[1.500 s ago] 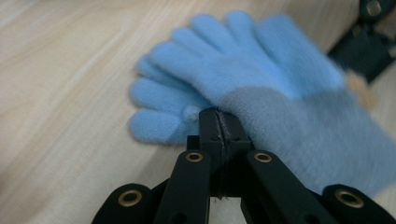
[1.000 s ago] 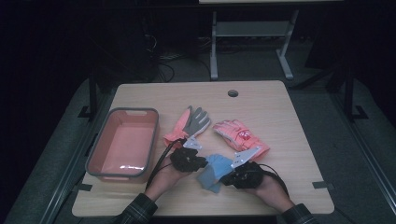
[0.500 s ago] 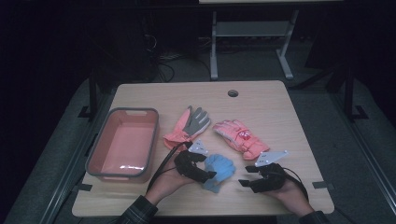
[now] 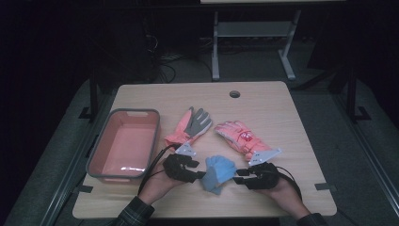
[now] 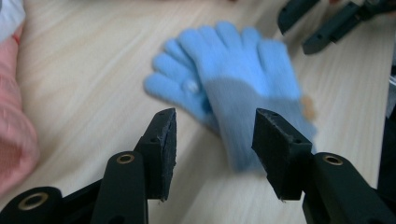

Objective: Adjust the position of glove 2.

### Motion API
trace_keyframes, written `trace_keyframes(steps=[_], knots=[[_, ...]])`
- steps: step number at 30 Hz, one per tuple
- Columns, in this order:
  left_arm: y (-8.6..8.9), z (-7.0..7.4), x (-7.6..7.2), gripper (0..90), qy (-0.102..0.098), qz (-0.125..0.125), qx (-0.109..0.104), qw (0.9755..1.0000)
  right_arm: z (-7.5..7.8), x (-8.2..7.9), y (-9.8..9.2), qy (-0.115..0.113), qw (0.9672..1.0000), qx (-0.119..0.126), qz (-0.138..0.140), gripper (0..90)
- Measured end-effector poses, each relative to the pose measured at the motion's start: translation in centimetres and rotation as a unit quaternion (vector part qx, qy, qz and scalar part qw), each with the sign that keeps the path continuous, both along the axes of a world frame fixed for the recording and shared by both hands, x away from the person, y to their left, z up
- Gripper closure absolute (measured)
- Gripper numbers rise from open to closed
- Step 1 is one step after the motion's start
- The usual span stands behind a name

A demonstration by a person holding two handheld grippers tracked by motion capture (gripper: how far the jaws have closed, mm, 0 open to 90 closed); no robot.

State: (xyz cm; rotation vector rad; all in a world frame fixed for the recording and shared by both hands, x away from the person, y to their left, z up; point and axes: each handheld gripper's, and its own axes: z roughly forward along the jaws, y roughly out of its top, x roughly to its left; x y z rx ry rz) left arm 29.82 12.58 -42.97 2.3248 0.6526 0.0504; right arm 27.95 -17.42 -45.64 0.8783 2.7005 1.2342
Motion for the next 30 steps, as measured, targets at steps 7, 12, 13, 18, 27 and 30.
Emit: trace_keyframes(steps=[7,12,13,18,27,30], knots=[[0.6,-0.3,-1.0,54.7,-0.004,-0.023,0.007,0.9997,0.3,0.9,0.3,0.004,0.9995,0.018,-0.024,64.6],[0.3,-0.8,-1.5,51.2,-0.006,-0.046,0.017,0.9988,0.6,2.3,0.5,-0.008,0.9977,0.016,-0.066,66.3],[0.2,-0.9,-1.6,51.0,-0.005,-0.047,0.018,0.9987,0.6,2.6,0.6,-0.007,0.9973,0.015,-0.072,66.3],[-0.2,-1.3,-1.5,55.7,-0.009,-0.052,0.019,0.9984,-0.1,4.0,1.6,0.005,0.9958,-0.008,-0.091,69.6],[-0.8,-2.1,-1.3,77.6,-0.001,-0.063,0.023,0.9978,-1.1,4.6,2.3,0.032,0.9943,-0.027,-0.098,84.8],[-0.9,-2.0,-1.4,89.5,-0.001,-0.061,0.022,0.9979,-1.0,4.5,2.2,0.028,0.9947,-0.027,-0.095,88.4]])
